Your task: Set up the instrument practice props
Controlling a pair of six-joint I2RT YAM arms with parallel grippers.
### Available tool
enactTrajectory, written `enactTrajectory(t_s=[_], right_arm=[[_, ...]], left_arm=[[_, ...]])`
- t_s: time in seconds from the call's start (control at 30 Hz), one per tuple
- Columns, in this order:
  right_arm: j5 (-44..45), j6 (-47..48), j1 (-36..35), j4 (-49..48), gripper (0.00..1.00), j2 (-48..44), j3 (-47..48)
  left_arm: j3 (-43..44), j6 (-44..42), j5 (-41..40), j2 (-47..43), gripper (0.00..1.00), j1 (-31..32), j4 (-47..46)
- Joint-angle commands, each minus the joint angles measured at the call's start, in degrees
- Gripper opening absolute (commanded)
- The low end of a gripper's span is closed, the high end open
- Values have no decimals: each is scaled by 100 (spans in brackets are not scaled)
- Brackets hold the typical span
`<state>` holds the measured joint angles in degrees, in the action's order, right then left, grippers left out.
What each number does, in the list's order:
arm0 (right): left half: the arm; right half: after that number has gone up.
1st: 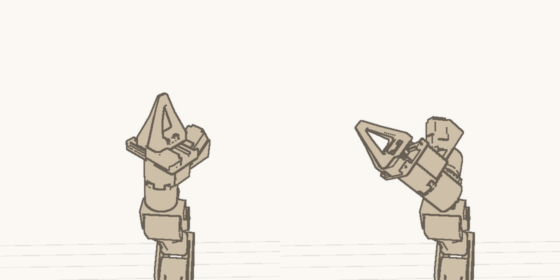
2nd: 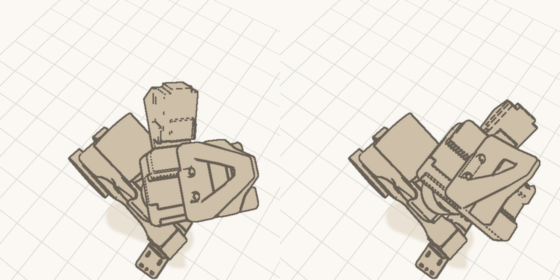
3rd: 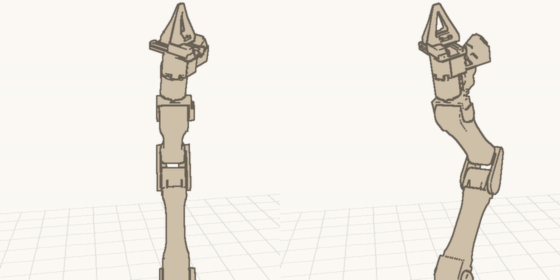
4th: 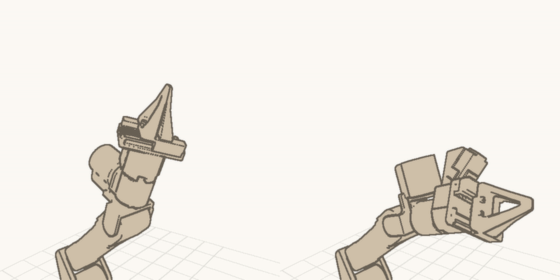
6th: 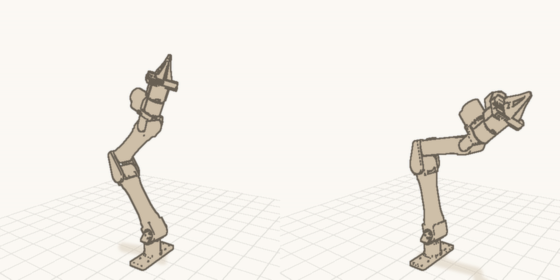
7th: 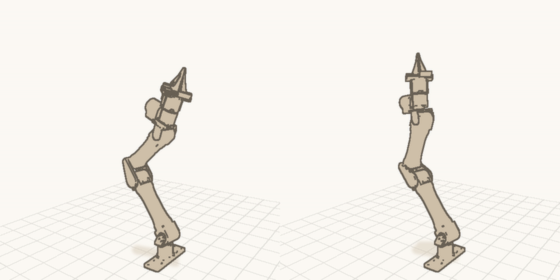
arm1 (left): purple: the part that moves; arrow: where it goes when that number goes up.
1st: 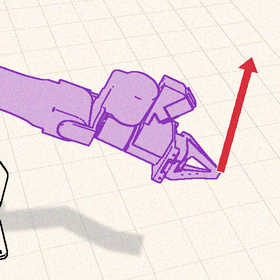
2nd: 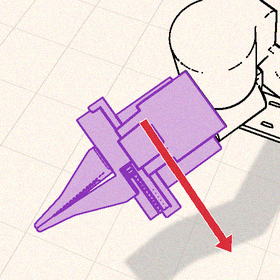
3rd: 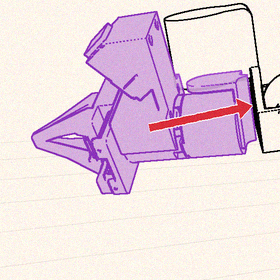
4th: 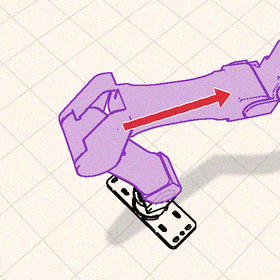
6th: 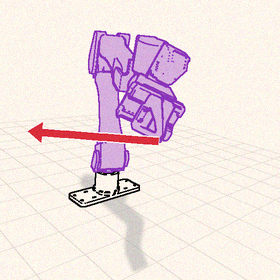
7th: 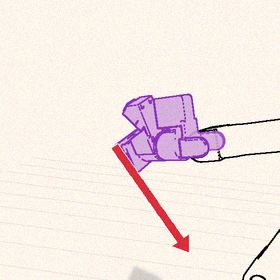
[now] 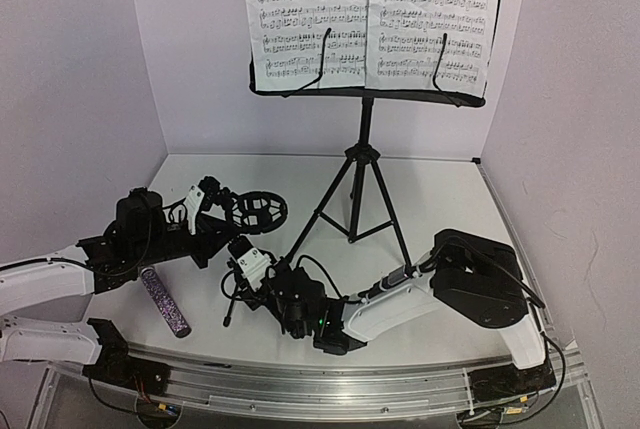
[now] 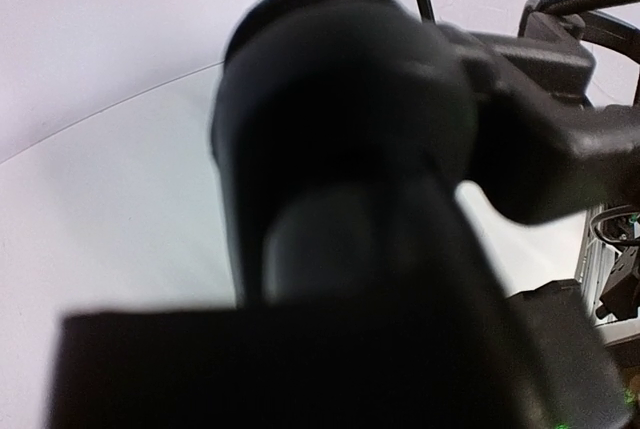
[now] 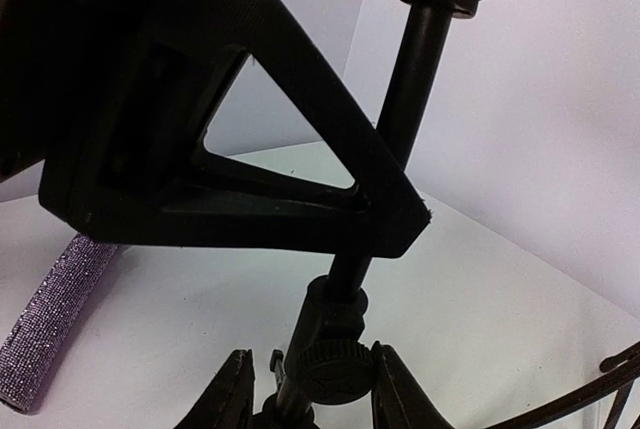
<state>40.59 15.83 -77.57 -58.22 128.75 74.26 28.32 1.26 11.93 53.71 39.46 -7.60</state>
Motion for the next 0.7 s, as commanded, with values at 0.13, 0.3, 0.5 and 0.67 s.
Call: enactTrajectory(t_s=[0.13,0.3,0.5,0.67], right_arm=[[58,-65,14,-76,24,-202,264],[89,-262,14,-14,17,-269,182],[185,-2060,48,521,0,-534,-151],[58,-4747,109,693,0,-607,-432]], left_arm=[[2,33,-84,77,0,31,78],[15,6,-101,83,0,37,77],[-73,-53,-61,39,0,78,-105],[-114,-117,2,50,0,89,-253]])
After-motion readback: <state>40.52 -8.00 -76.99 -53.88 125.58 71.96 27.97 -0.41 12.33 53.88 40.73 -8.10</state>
